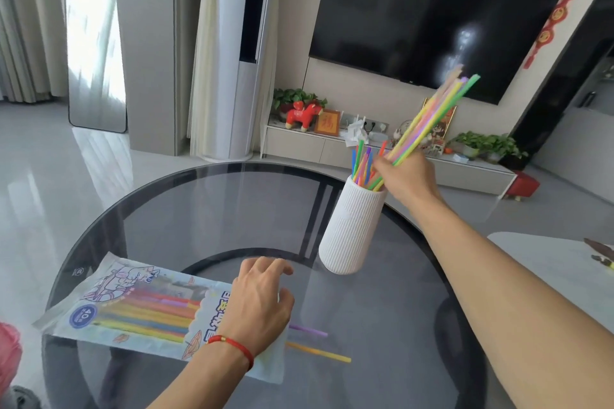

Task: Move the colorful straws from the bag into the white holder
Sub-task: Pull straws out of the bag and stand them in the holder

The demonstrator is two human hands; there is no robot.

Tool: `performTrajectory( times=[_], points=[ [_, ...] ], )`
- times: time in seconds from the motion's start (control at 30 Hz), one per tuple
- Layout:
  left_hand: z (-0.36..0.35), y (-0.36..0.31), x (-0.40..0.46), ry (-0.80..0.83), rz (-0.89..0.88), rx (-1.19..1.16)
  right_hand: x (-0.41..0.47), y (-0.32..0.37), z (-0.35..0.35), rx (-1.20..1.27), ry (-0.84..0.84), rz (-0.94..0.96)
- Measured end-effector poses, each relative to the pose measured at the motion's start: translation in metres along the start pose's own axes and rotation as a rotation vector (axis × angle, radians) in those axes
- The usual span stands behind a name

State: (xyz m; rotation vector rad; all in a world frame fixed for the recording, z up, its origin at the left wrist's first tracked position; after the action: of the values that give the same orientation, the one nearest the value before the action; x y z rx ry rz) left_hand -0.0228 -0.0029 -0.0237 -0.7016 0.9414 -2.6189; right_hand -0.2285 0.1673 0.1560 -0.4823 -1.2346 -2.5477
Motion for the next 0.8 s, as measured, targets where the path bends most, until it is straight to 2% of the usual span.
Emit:
performTrajectory(
  times=[0.13, 0.23, 0.37, 0.5, 0.67, 0.8],
  points=[
    [-0.001, 0.000, 0.000, 0.015, -0.003, 0.023, 0.001, 0.005, -0.005, 0.048, 0.060, -0.043],
    [-0.002, 0.000, 0.000, 0.035, 0.003, 0.042, 0.003, 0.013, 0.003, 0.111, 0.016, -0.007],
    [-0.004, -0.001, 0.000, 0.067, 0.010, 0.055, 0.000, 0.032, 0.024, 0.051, -0.185, 0.204],
    [-0.006, -0.001, -0.001, 0.082, 0.008, 0.070, -0.010, 0.053, 0.033, 0.165, -0.256, 0.434],
    [-0.007, -0.001, 0.000, 0.086, 0.004, 0.075, -0.009, 0.050, 0.016, -0.064, -0.152, 0.430],
    [-0.008, 0.000, -0.001, 0.096, -0.001, 0.086, -0.007, 0.035, 0.000, -0.027, -0.030, 0.282]
  ],
)
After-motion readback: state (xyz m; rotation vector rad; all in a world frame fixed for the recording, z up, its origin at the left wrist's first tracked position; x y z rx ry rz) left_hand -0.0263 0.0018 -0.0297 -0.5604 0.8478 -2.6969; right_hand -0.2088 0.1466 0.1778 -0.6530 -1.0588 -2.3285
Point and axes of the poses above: each hand's wrist, its own x-axis towards the middle knuckle, its own z-axis out of the back of the hand, y = z × x, the point moved 8 cm from there along x, towards the middle knuckle
